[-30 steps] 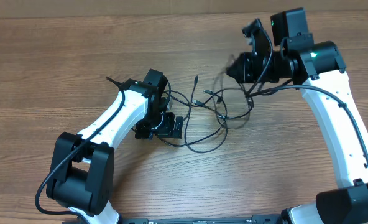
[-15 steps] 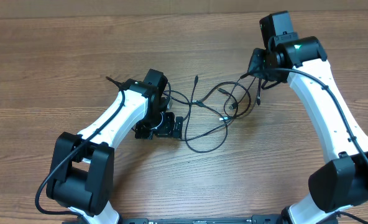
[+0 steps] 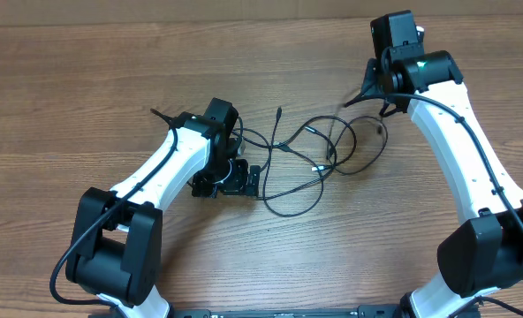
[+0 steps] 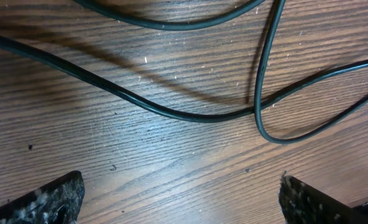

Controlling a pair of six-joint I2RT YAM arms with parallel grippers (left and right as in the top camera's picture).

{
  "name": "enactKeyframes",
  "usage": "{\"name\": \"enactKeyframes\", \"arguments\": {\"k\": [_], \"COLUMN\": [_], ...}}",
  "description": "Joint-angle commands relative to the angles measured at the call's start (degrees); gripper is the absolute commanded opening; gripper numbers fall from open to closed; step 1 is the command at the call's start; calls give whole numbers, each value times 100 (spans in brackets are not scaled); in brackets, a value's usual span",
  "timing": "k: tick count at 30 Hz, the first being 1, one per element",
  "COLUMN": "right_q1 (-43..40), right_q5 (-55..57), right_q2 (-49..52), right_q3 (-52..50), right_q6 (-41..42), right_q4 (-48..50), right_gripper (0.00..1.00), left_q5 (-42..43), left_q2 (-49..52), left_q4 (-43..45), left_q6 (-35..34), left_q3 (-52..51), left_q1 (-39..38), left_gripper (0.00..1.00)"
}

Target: Untangle cables

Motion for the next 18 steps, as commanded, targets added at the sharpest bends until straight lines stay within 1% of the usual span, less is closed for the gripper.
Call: {"name": "enactKeyframes", "arguments": {"k": [1, 5, 8, 11, 13, 14, 15, 17, 18], "right_q1": [-37, -138, -258, -365, -396, -400, -400, -407, -415], "right_q5": [463, 411, 109, -483, -675, -691, -682, -643, -603], "right_q2": [26, 26, 26, 26, 26, 26, 26, 28, 28], "right_q3": [-35, -35, -68, -256, -466, -553, -671, -859, -946], "right_q6": [-57, -33, 238, 247, 247, 247, 245, 203, 203], "right_q4": [-120, -450, -647, -621, -457, -389, -293, -109, -9], "right_gripper": [4, 7, 8, 8, 12, 16, 24, 53, 59], "left_q5": [-11, -11, -11, -11, -11, -11, -11, -11, -11], "left_q2": [42, 42, 42, 42, 42, 42, 42, 42, 42], "left_q4": [7, 7, 7, 7, 7, 7, 7, 7, 7], "left_q6": [-33, -33, -33, -33, -33, -33, -33, -33, -33], "left_q3": [-20, -20, -20, -20, -20, -20, -20, -20, -20], "left_q1": [-39, -39, -39, -42, -39, -42, -42, -39, -42], "left_gripper": [100, 100, 99, 99, 100, 100, 100, 99, 100]}}
